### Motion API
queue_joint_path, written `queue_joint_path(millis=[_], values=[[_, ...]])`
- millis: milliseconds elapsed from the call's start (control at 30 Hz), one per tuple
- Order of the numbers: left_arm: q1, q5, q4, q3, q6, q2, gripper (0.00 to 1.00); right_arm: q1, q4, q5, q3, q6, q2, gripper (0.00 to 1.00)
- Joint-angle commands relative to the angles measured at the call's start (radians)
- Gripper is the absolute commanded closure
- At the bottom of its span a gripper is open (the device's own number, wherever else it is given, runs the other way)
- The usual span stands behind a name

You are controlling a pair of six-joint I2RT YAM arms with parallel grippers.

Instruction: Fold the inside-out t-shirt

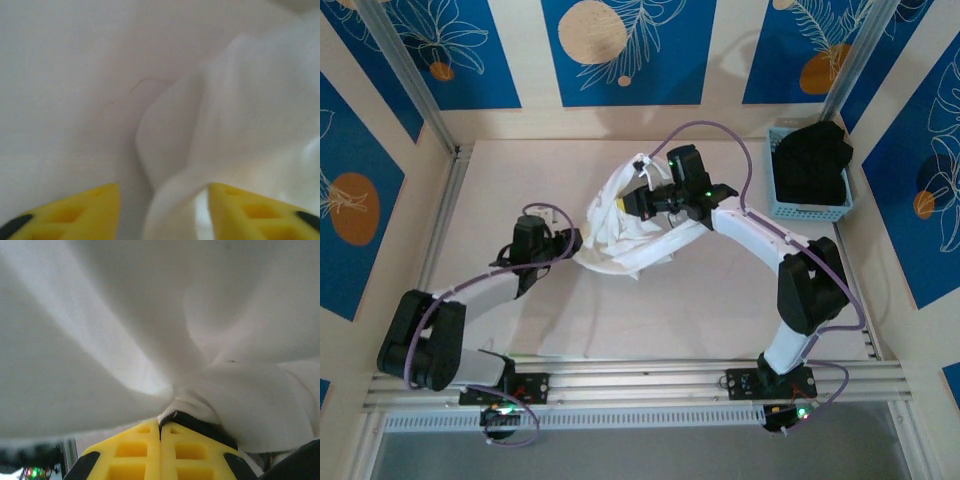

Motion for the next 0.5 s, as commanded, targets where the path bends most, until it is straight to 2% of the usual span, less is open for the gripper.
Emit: queue_joint_path(millis=[0,33,100,300,467], values=[[-0.013,0.125,0.176,-0.047,0.057,-0.122,0.31,-0.002,-0.097,-0.045,-0.021,-0.109,-0.037,1.0],[-0.021,0.161,0.204,-0.05,0.077,-0.148,0.26,-0.002,-0.096,-0.052,-0.025,-0.119,-0.038,1.0],[-0.038,0.22,0.187,-0.016,0.127,-0.164,0.22,-0.002,-0.097,-0.064,-0.029,-0.134,-0.039,1.0],[-0.089,0.398,0.088,0.169,0.188,-0.061,0.22,-0.001,-0.1,-0.069,-0.029,-0.144,-0.029,1.0],[-0.126,0.417,0.04,0.29,0.201,0.036,0.24,0.006,-0.102,-0.061,-0.044,-0.156,-0.027,1.0]])
